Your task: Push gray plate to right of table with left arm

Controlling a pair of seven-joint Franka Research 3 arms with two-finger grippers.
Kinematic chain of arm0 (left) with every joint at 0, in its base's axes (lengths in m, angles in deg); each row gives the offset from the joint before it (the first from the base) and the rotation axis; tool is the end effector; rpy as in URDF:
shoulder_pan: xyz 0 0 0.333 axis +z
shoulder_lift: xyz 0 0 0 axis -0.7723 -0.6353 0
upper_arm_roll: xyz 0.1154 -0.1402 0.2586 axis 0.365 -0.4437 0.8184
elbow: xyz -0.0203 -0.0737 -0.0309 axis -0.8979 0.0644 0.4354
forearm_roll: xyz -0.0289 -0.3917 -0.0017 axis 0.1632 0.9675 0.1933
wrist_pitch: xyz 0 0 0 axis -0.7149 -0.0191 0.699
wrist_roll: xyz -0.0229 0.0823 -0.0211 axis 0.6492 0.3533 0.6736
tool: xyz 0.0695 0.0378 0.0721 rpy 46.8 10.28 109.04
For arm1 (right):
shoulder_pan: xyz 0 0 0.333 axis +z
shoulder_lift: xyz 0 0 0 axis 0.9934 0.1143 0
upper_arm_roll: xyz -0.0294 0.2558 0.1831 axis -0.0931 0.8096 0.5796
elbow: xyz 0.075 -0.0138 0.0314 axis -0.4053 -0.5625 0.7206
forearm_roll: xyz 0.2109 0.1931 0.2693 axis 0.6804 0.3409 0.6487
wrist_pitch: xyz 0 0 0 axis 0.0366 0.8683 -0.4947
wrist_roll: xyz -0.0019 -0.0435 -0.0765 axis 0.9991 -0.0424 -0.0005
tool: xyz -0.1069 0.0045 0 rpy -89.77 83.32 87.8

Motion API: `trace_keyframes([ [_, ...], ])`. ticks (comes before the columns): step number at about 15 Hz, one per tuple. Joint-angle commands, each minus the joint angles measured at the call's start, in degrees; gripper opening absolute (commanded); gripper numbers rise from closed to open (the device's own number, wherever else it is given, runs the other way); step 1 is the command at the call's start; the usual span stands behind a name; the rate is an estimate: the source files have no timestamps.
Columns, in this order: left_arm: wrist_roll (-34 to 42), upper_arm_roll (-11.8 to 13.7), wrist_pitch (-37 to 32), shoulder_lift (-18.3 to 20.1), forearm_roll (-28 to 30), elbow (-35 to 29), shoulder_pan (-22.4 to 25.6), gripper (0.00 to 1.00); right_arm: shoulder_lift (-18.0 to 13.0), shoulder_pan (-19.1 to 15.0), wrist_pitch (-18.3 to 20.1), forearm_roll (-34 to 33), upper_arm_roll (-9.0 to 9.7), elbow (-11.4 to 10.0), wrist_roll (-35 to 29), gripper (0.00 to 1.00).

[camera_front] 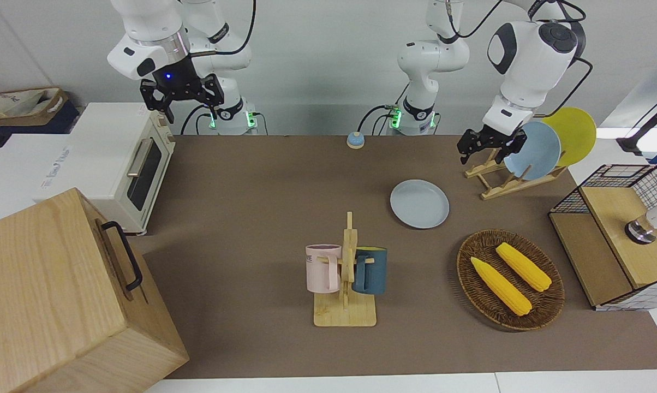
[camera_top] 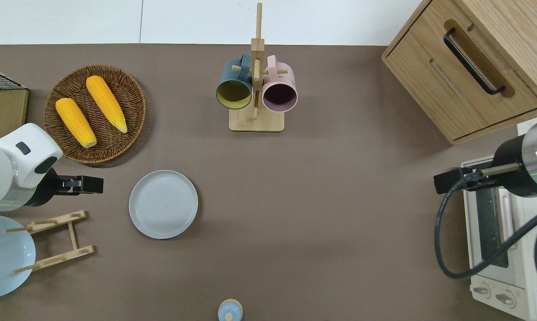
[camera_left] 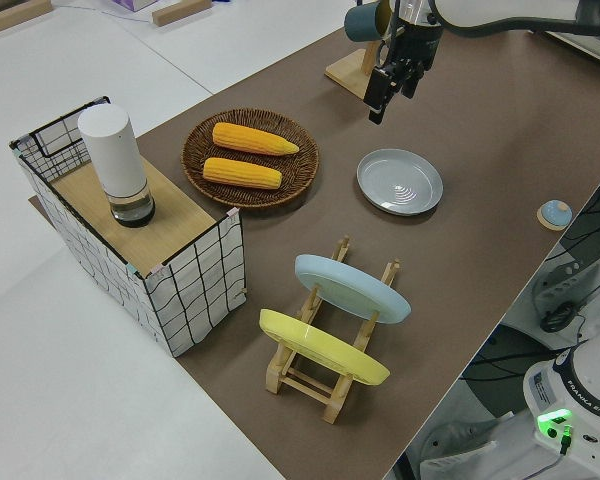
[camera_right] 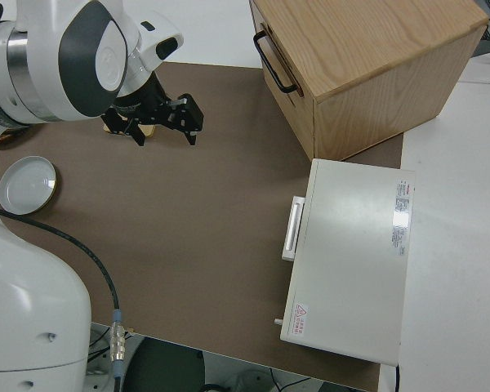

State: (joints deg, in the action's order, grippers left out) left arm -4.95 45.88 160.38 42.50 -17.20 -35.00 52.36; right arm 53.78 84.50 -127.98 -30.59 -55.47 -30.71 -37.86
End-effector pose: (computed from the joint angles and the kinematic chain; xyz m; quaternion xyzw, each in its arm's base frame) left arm 0.5214 -0.0183 0.5282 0.9999 -0.0096 0.0026 0.0121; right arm 0.5261 0.0725 0.6601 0.9978 0.0544 -0.0365 0.0028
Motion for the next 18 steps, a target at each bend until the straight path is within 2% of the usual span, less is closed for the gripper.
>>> trace_keyframes([
  [1, -0.74, 0.93, -0.75, 0.75, 0.49, -0.59, 0.21, 1.0, -0.17, -1.15, 0.82, 0.59, 0.77, 0.45, -0.14, 0.983],
  [8, -7.41, 0.66, 3.02, 0.66, -0.74, -4.1, -0.31, 1.0, -0.17, -1.15, 0.82, 0.59, 0.86, 0.45, -0.05, 0.983],
  [18, -7.77, 0.93, 12.34, 0.66, -0.83, -12.88, 1.53, 1.0, -0.17, -1.15, 0.82, 0.59, 0.77, 0.45, -0.14, 0.983],
])
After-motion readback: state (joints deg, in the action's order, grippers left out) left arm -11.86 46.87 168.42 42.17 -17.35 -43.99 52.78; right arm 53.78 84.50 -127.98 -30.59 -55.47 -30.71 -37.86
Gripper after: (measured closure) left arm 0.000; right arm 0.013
